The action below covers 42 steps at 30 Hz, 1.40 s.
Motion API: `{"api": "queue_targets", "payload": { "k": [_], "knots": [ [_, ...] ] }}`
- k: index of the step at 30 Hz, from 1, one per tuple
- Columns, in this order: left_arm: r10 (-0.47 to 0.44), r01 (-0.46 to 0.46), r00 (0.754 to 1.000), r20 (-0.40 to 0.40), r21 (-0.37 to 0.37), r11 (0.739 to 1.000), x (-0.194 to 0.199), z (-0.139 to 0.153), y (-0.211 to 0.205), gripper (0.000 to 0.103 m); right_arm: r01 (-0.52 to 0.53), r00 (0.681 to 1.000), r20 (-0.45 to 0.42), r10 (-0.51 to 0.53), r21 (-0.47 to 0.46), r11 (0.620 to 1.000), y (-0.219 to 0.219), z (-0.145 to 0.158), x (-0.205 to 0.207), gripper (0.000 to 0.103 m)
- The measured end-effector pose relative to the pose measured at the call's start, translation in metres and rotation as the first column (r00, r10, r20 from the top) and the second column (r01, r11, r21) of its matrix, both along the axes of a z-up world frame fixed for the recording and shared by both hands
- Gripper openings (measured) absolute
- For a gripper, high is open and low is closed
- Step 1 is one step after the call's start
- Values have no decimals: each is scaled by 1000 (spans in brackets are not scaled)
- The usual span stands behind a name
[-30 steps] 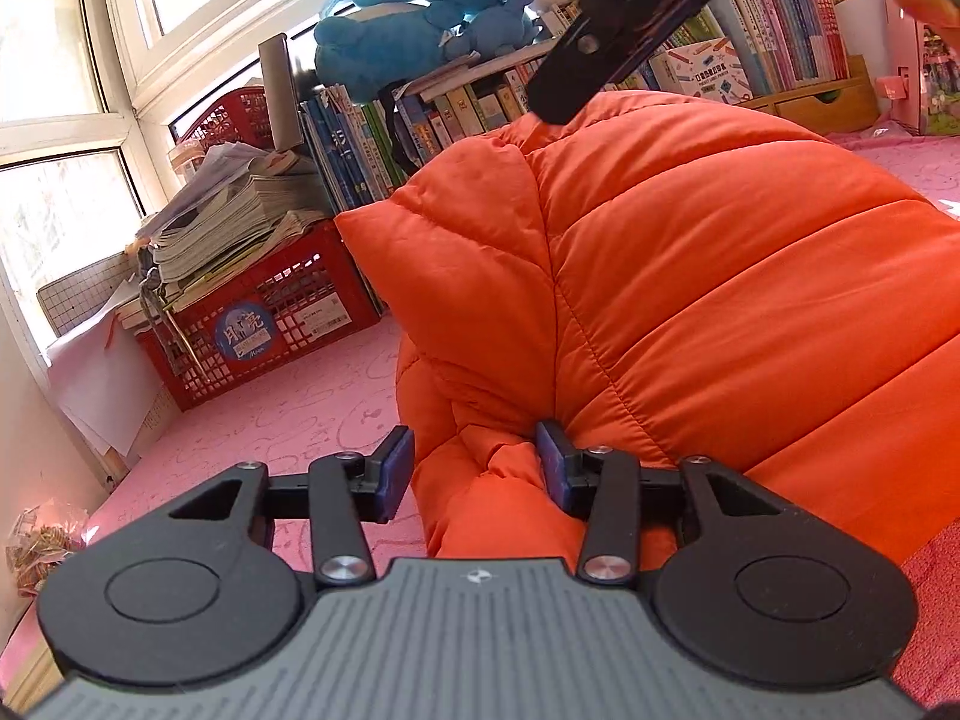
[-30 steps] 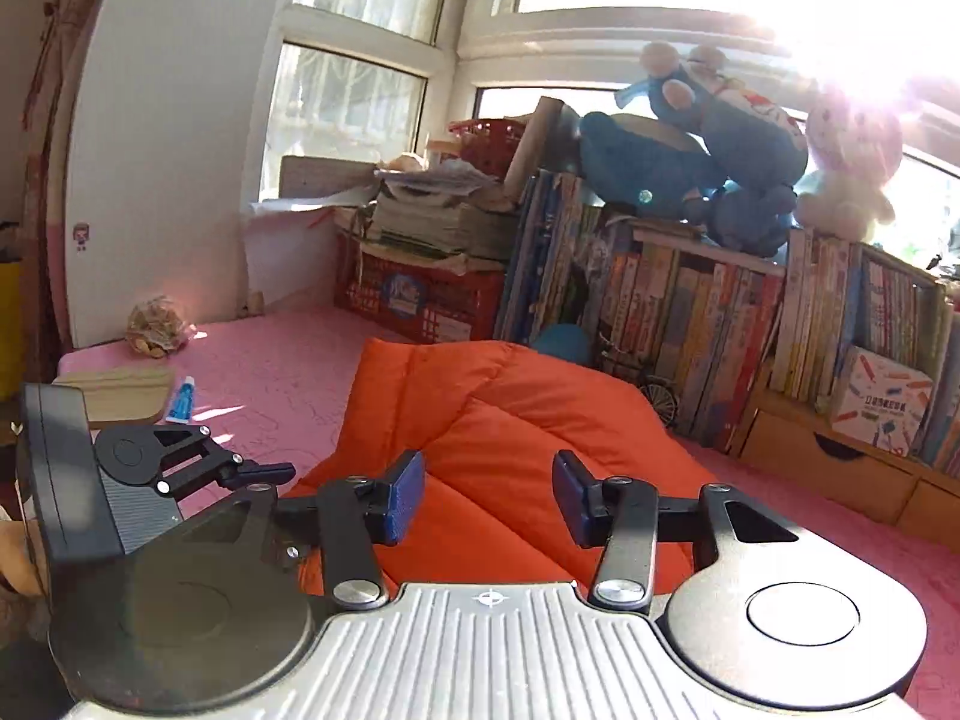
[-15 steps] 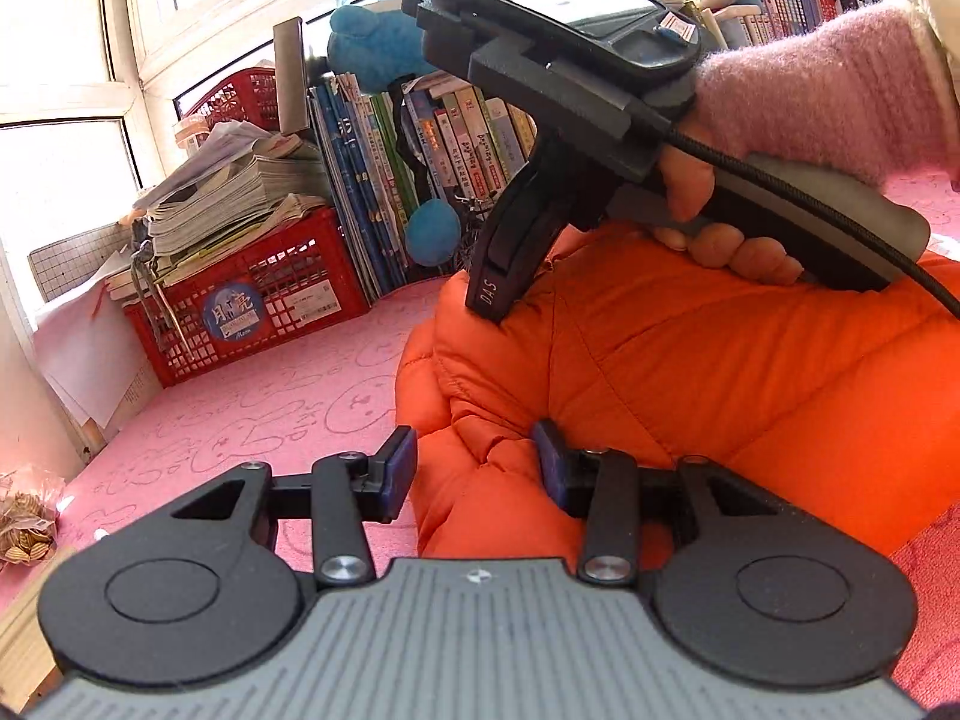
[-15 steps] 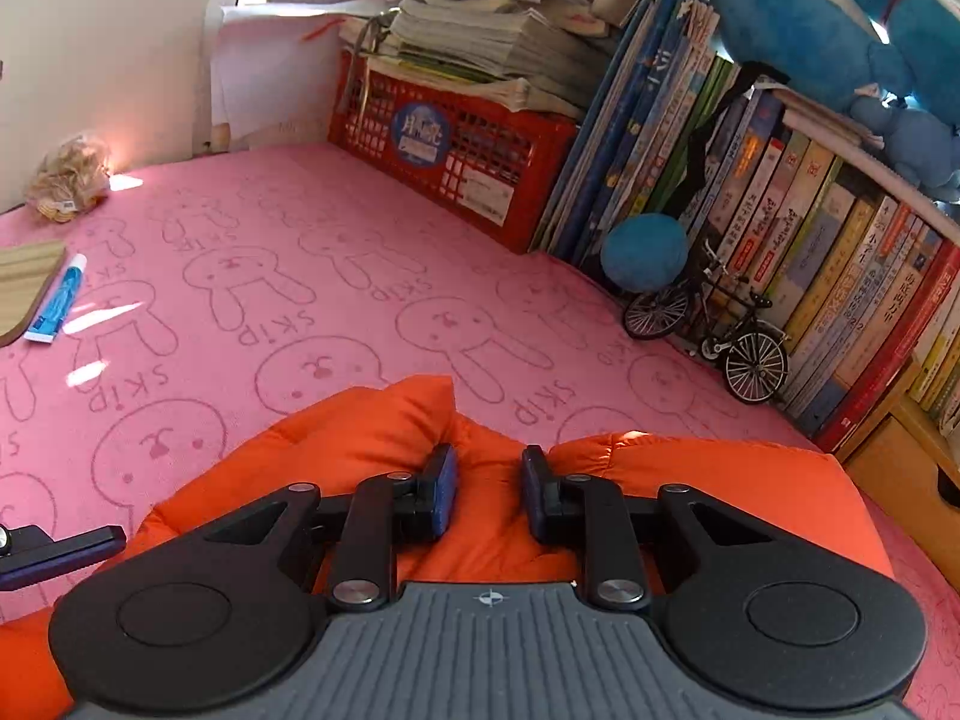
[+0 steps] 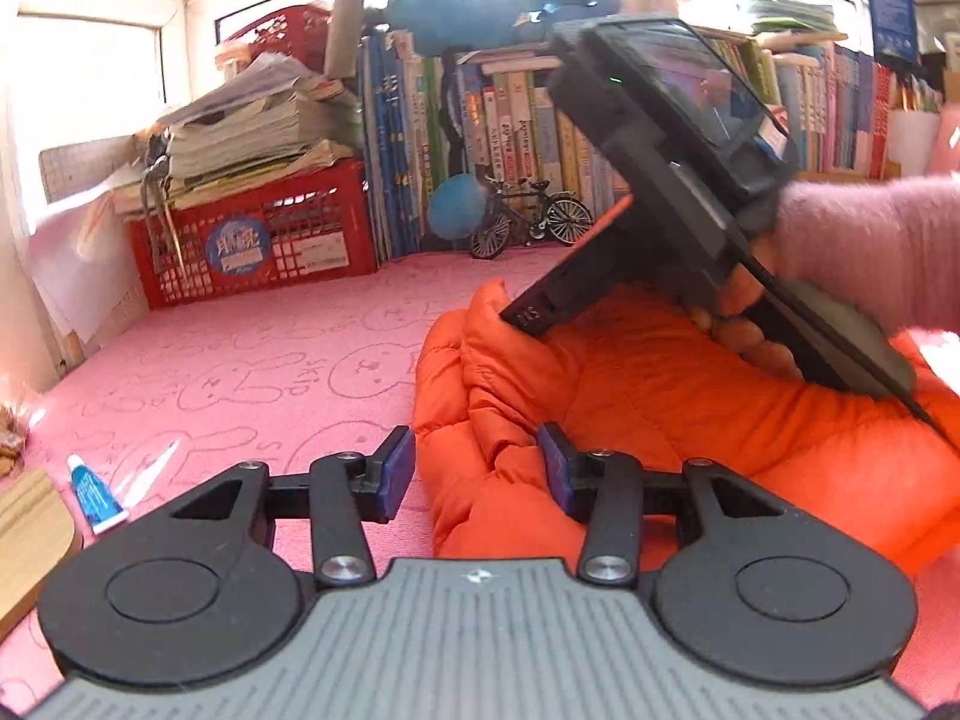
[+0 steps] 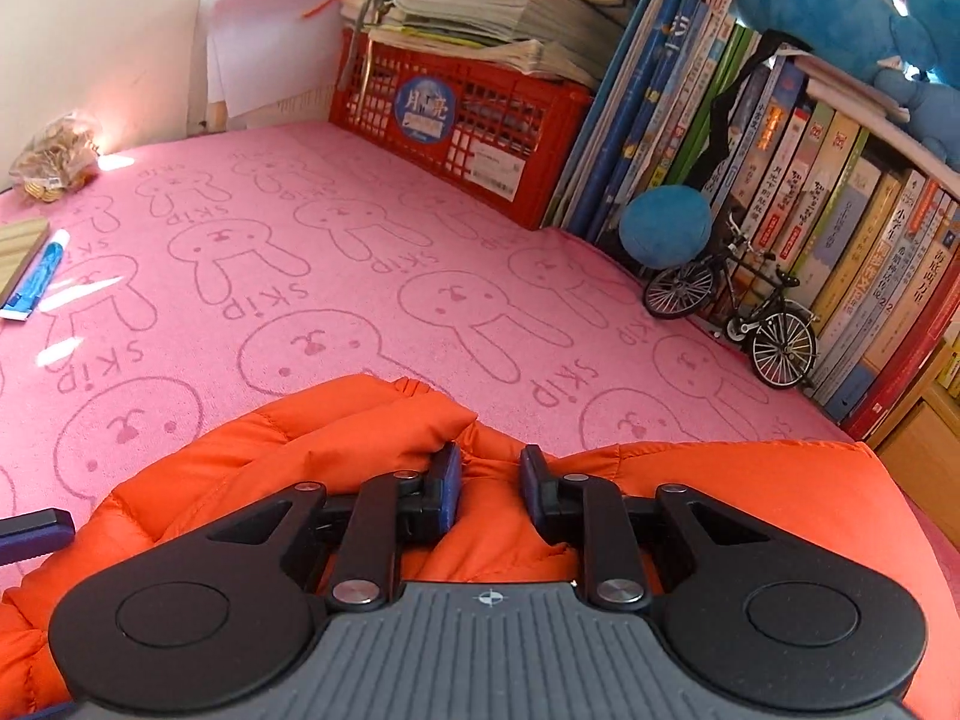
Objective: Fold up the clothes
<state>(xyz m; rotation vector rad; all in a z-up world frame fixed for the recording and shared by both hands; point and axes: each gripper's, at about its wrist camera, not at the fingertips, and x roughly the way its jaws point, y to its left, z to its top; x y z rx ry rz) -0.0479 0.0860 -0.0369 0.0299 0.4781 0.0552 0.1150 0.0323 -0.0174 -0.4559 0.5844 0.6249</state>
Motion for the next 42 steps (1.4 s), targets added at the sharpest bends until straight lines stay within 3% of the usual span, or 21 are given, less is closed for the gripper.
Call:
{"api": "queue_targets", "payload": {
  "k": [2, 4, 6, 8, 11, 13, 14, 16, 17, 20, 24, 28, 32, 34, 35, 37, 40, 42],
  "knots": [
    [39, -36, 996, 74, -41, 999, 4, 27, 7, 42, 4, 1000, -30, -1, 84, 996, -11, 7, 2, 25],
    [80, -69, 986, 146, -84, 994, 8, 54, 15, 43, 13, 995, -95, 9, 233, 972, -31, 19, 6, 32],
    [87, -89, 973, 213, -2, 996, 19, 67, 7, 46, 57, 979, -198, 36, 444, 894, -59, 31, 13, 40],
    [74, -92, 977, 201, 80, 993, 42, 68, -5, 46, 111, 963, -261, 60, 594, 797, -87, 40, 18, 45],
    [18, -28, 997, 78, 133, 991, 81, 51, -17, 46, 198, 953, -297, 58, 757, 623, -140, 54, 19, 55],
    [34, -39, 999, 28, 221, 975, 97, 30, -28, 46, 253, 953, -303, 4, 803, 540, -188, 59, 16, 82],
    [43, -42, 999, 4, 264, 964, 105, 19, -33, 46, 279, 951, -305, -40, 801, 530, -207, 60, 15, 88],
    [40, -32, 999, -23, 287, 957, 111, 4, -36, 46, 347, 937, -304, -172, 751, 561, -245, 56, 12, 99],
    [42, -33, 999, -26, 288, 957, 112, 2, -35, 46, 396, 918, -317, -238, 710, 582, -260, 49, 12, 100],
    [40, -29, 999, -30, 313, 949, 112, -3, -40, 46, 498, 865, -412, -287, 631, 595, -283, 19, 13, 103],
    [30, -17, 999, -32, 348, 937, 112, -7, -46, 44, 500, 841, -520, -150, 641, 583, -270, -21, 14, 103],
    [33, -22, 999, -27, 349, 937, 112, -10, -48, 44, 524, 808, -588, -40, 685, 507, -260, -37, 31, 103],
    [39, -27, 999, -29, 340, 940, 114, -12, -46, 43, 536, 795, -606, 1, 705, 464, -247, -43, 53, 103],
    [39, -26, 999, -32, 325, 945, 115, -12, -44, 43, 536, 790, -613, 7, 696, 479, -243, -41, 61, 103],
    [39, -26, 999, -33, 319, 947, 115, -11, -43, 43, 541, 785, -620, -5, 680, 495, -242, -39, 62, 102],
    [41, -28, 999, -33, 310, 950, 115, -12, -41, 43, 562, 774, -631, -47, 652, 509, -242, -39, 60, 86],
    [40, -28, 999, -34, 301, 953, 115, -12, -40, 43, 572, 778, -623, -86, 643, 509, -243, -41, 52, 71],
    [43, -31, 999, -33, 297, 954, 115, -12, -39, 43, 578, 778, -616, -124, 625, 525, -241, -39, 49, 68]
  ]
}}
